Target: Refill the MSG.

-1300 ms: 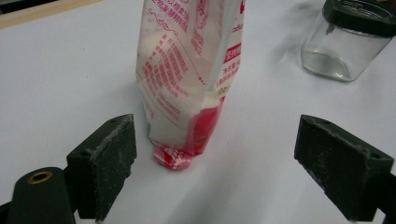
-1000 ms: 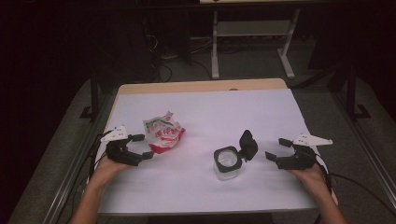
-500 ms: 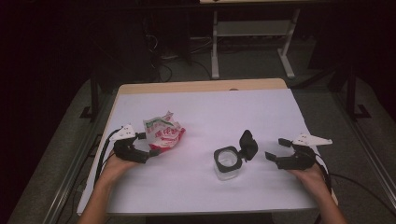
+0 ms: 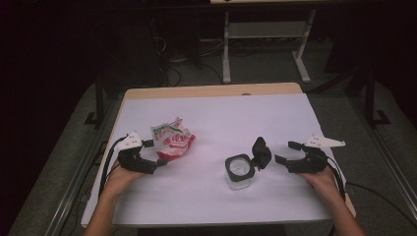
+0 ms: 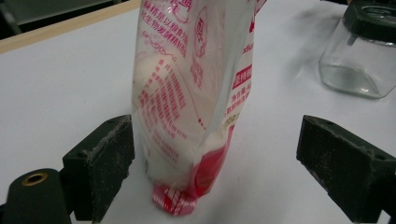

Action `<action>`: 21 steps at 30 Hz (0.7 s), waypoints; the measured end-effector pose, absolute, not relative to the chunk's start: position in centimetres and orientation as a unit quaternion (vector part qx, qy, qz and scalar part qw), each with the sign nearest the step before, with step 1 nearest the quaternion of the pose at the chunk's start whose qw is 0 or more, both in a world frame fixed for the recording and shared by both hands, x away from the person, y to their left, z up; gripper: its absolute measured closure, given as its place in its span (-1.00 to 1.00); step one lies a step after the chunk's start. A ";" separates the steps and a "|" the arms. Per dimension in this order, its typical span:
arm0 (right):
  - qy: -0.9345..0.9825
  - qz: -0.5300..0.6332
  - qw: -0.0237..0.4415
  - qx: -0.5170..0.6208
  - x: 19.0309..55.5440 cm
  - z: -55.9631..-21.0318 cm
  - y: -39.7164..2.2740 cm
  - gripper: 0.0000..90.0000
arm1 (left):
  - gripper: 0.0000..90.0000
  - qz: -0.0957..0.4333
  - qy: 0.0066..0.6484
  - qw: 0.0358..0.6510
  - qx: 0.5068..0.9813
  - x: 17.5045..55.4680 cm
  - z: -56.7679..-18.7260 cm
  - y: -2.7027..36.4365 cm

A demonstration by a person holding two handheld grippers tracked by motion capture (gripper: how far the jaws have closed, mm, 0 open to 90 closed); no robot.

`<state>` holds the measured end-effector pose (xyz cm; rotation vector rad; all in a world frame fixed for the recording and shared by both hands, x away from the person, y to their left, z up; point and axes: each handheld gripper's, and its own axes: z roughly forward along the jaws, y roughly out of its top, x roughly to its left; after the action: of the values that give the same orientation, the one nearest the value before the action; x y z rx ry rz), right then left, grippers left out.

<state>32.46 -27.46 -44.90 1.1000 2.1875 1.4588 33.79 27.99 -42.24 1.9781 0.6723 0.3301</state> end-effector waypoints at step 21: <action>0.761 0.506 0.148 0.378 32.5 -44.8 -27.5 -0.70 | -0.75 0.157 0.315 0.492 0.796 34.0 -43.9 25.4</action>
<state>32.48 -27.50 -44.80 1.0868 2.1890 1.4537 34.00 25.40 -43.88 1.9333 0.7644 0.3813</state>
